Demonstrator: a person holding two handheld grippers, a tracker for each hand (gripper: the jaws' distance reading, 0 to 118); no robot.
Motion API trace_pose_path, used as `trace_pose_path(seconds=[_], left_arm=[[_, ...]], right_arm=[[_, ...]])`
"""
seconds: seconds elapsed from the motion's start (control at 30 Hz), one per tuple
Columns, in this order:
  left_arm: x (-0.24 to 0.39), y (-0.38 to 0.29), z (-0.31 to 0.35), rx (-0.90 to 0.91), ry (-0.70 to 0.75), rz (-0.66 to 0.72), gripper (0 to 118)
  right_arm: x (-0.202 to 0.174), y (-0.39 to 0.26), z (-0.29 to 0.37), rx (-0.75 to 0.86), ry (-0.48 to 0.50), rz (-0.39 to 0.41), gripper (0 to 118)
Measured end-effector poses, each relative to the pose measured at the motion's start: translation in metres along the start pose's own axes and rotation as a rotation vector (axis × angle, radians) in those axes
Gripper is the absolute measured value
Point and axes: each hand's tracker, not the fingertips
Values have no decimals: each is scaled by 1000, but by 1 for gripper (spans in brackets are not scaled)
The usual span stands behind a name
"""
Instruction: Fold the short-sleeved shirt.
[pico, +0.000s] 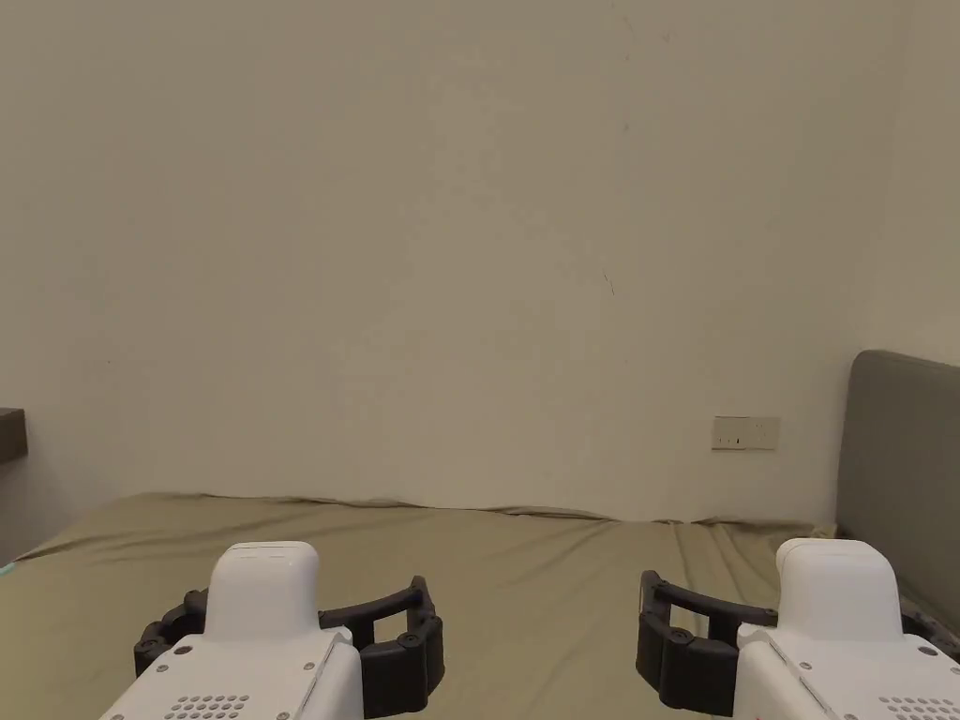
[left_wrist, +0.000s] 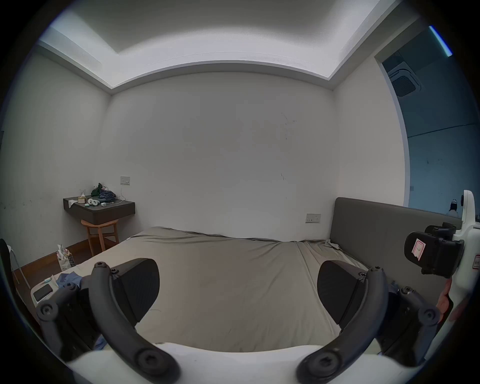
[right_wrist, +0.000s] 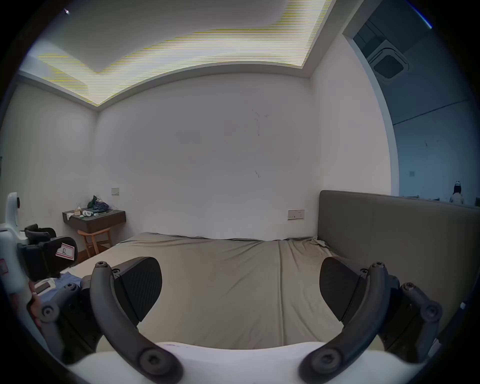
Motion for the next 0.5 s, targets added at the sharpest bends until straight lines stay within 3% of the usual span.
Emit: trace_pose_path(seconds=[0.5], left_arm=[[2, 0, -1, 1, 24, -4, 118]], right_arm=[[-4, 1, 1, 9, 2, 14, 118]])
